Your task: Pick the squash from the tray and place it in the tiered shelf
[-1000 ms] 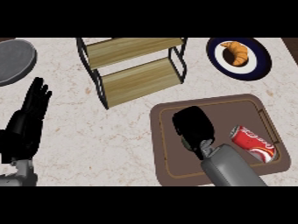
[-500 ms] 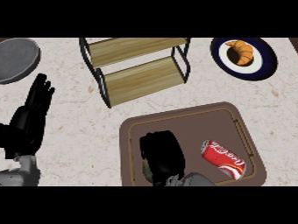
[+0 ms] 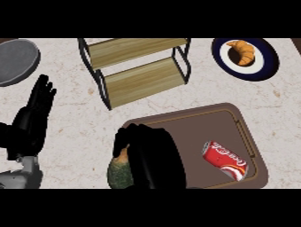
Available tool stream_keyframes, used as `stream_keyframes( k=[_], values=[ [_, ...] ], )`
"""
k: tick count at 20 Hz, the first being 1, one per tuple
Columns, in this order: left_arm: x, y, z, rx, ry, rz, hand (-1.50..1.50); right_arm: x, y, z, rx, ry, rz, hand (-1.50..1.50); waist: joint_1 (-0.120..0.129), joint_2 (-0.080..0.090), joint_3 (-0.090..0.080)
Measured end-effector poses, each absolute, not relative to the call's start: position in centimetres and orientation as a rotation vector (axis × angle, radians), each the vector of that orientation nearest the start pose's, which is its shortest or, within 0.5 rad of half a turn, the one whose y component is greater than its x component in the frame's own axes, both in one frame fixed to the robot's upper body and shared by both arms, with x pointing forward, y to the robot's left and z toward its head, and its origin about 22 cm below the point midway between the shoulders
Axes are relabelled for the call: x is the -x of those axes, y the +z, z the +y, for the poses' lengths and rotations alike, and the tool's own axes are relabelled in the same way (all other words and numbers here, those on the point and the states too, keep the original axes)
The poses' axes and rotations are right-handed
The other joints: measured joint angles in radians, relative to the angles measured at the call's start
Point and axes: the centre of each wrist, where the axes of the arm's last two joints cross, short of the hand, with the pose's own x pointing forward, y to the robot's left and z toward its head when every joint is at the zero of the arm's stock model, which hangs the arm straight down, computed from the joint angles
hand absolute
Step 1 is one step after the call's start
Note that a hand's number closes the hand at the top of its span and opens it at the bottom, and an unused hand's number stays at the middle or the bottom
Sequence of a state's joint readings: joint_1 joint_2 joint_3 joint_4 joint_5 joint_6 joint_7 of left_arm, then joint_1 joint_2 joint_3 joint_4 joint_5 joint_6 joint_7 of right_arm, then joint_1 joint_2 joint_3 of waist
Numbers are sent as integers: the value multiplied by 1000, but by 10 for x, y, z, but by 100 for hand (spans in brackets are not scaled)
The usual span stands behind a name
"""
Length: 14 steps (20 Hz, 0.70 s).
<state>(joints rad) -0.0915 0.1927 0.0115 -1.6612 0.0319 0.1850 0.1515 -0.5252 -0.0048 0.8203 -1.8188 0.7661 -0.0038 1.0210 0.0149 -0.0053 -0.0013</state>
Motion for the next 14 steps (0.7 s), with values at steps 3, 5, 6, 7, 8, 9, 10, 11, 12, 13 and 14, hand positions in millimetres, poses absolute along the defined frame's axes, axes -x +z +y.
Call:
stream_keyframes(
  k=[3, 5, 6, 7, 8, 9, 10, 11, 12, 13, 14],
  values=[
    [-258, 54, 266, -239, 33, -1605, 0, -197, 173, -18, 581, 881, -1629, 150, -3, -1, 0],
    [-261, 54, 267, -238, 36, -1600, 0, -201, 189, -18, 620, 843, -1668, 150, -7, 0, 0],
    [-259, 53, 267, -242, 34, -1598, 0, -201, 197, -18, 638, 826, -1686, 150, -7, -1, 0],
    [-258, 55, 269, -244, 35, -1600, 0, -204, 205, -19, 651, 810, -1697, 150, -7, -1, 0],
    [-259, 56, 266, -240, 35, -1599, 0, -206, 211, -19, 661, 799, -1704, 150, -8, -1, 0],
    [-259, 56, 267, -239, 35, -1599, 0, -212, 215, -20, 675, 786, -1705, 150, -8, 0, 0],
    [-259, 54, 270, -240, 37, -1602, 0, -215, 217, -20, 686, 775, -1707, 150, -9, 1, 0],
    [-257, 53, 273, -241, 36, -1600, 0, -219, 219, -20, 698, 763, -1707, 150, -8, 1, 0],
    [-257, 55, 274, -240, 35, -1601, 0, -224, 221, -20, 710, 753, -1705, 150, -7, 2, 0],
    [-258, 55, 275, -239, 37, -1600, 0, -226, 222, -21, 717, 746, -1705, 150, -8, 2, 0],
    [-258, 57, 273, -241, 38, -1603, 0, -232, 224, -21, 730, 736, -1700, 150, -8, 3, 0]
  ],
)
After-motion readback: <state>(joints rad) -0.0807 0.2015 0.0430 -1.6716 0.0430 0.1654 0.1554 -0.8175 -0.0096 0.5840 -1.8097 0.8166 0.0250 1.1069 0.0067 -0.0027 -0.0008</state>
